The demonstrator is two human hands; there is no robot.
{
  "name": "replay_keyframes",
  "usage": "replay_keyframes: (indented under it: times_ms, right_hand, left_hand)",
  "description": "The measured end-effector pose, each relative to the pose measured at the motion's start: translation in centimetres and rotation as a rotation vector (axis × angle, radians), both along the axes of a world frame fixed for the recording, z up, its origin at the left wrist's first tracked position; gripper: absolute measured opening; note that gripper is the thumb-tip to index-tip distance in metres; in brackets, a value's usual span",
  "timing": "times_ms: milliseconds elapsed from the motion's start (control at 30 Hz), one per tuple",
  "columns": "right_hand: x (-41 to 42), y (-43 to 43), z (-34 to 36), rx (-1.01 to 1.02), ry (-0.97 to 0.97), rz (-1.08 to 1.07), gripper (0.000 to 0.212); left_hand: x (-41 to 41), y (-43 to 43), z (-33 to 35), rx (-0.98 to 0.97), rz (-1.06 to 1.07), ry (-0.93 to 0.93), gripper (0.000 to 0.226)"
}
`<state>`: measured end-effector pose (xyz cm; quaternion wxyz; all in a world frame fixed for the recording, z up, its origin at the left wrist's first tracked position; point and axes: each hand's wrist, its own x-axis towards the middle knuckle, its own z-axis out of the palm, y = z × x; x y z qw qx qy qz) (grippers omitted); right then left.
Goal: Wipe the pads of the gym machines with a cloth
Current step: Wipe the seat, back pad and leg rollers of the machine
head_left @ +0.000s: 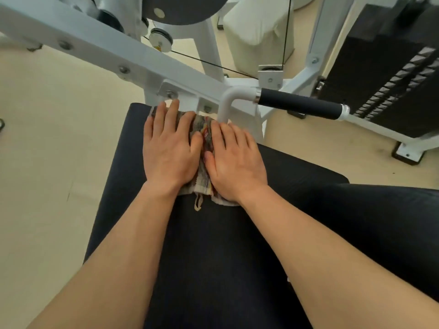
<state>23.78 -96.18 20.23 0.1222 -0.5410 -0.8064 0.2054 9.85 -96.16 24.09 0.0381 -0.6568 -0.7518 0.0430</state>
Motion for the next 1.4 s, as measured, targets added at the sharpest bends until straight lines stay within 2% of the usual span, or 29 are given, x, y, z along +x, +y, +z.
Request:
replay_keyframes:
  times_ms: [67,233,400,500,633,767,833,933,1000,1133,1233,1333,1400]
  right_hand:
    - [-1.4,0.1,0.6,-0.011,0.013,0.065,0.068]
    - [-4.9,1.6,2.1,-0.033,0.059,0.221,0.073]
    - [-3.8,3.0,1.8,0.04,0.071,0.24,0.07]
    - [-2.7,3.2,1.7,-0.009,0.086,0.223,0.066]
    - [0.3,4.2,1.9,-0.125,0.115,0.331,0.057]
    - [4.1,5.7,2.5,-0.199,-0.039,0.477,0.056]
    - [5.6,6.0,2.5,-0.346,-0.106,0.479,0.053]
    - [6.2,7.1,2.7,-0.609,-0.18,0.475,0.051]
    - [6.1,8.2,3.8,-0.689,-0.263,0.512,0.048]
    - [4.5,6.8,5.4,-0.524,-0.213,0.459,0.051]
    - [0.8,5.6,6.9,-0.351,-0.126,0.42,0.05]
    - [-2.7,7.0,7.3,-0.347,-0.08,0.431,0.047]
    - [-4.6,8.3,7.0,-0.399,0.005,0.419,0.047]
  left_hand:
    - [-1.7,0.4,1.0,-0.001,-0.037,-0.006,0.049]
    - [-6.1,1.9,2.5,0.018,0.071,-0.148,0.054]
    - [-4.3,2.1,1.7,0.052,0.123,-0.04,0.048]
    - [-2.5,1.9,1.0,0.061,0.176,0.013,0.048]
    - [0.7,1.6,0.2,0.0,0.066,0.094,0.042]
    - [4.0,1.1,0.1,-0.033,0.015,0.087,0.038]
    - [5.6,0.7,-0.3,-0.053,-0.043,0.061,0.036]
    - [8.0,1.0,-1.3,-0.181,0.038,-0.011,0.037]
    - [7.5,1.2,-1.4,-0.209,-0.018,-0.039,0.035]
    - [3.4,1.3,0.5,-0.112,-0.214,-0.11,0.031]
    - [-0.9,3.5,2.2,-0.064,-0.125,-0.195,0.031]
    - [-3.9,5.9,3.4,-0.106,-0.034,-0.148,0.036]
    - [-5.1,7.6,4.1,-0.138,0.098,-0.166,0.036]
